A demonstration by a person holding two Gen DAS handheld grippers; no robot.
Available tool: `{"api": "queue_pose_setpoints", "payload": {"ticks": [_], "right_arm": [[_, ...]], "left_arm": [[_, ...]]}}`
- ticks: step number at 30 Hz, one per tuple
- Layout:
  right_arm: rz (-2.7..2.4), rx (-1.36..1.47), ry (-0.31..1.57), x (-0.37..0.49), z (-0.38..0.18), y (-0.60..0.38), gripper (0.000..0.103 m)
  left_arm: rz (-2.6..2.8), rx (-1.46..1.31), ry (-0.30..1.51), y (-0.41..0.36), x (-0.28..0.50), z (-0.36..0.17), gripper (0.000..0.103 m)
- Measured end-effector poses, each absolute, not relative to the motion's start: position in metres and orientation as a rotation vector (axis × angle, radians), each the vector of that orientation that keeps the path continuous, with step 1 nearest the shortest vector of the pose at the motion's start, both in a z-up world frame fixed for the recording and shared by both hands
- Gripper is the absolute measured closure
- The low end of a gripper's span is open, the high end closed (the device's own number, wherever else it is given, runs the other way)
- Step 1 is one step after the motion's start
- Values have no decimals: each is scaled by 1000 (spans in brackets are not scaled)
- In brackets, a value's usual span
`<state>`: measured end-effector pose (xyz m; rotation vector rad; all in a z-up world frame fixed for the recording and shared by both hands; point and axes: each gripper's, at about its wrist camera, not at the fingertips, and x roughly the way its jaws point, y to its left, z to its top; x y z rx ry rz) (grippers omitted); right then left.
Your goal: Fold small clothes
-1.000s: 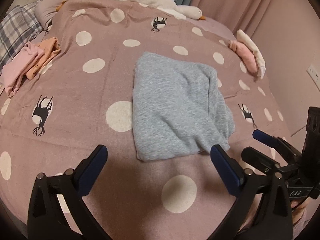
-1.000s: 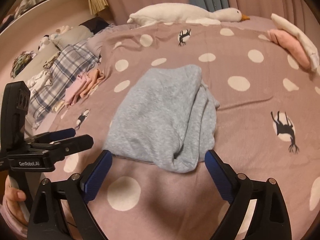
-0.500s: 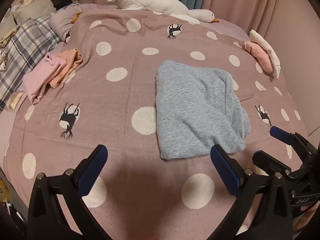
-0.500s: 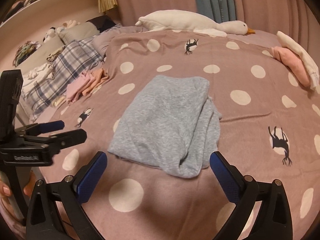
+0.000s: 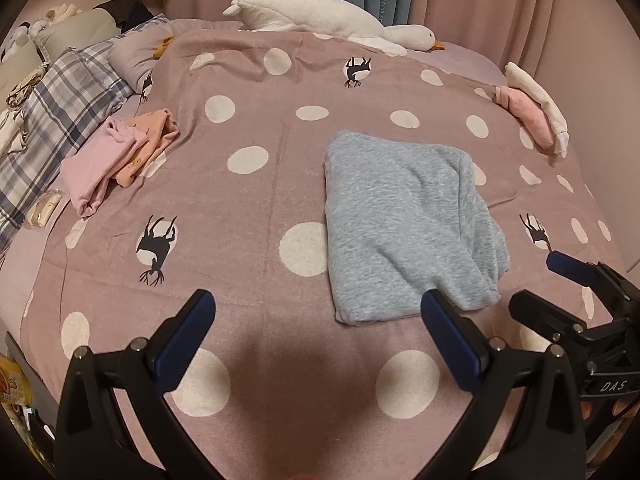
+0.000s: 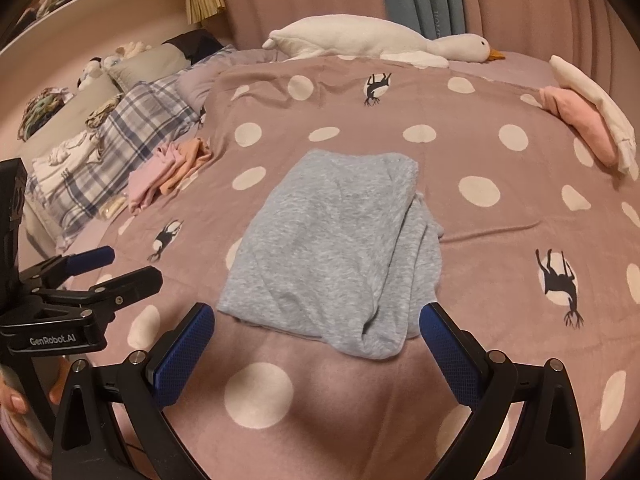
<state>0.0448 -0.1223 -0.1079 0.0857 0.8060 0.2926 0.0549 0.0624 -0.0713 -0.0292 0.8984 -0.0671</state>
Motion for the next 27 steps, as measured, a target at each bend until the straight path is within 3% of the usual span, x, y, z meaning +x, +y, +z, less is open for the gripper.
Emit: {"api": "queue_pose_setpoints", "payload": {"ticks": [27], "right_arm": [[278, 114, 828, 46, -110, -127, 2]], "left_arm": [[-66, -40, 925, 61, 60, -76, 0]]}}
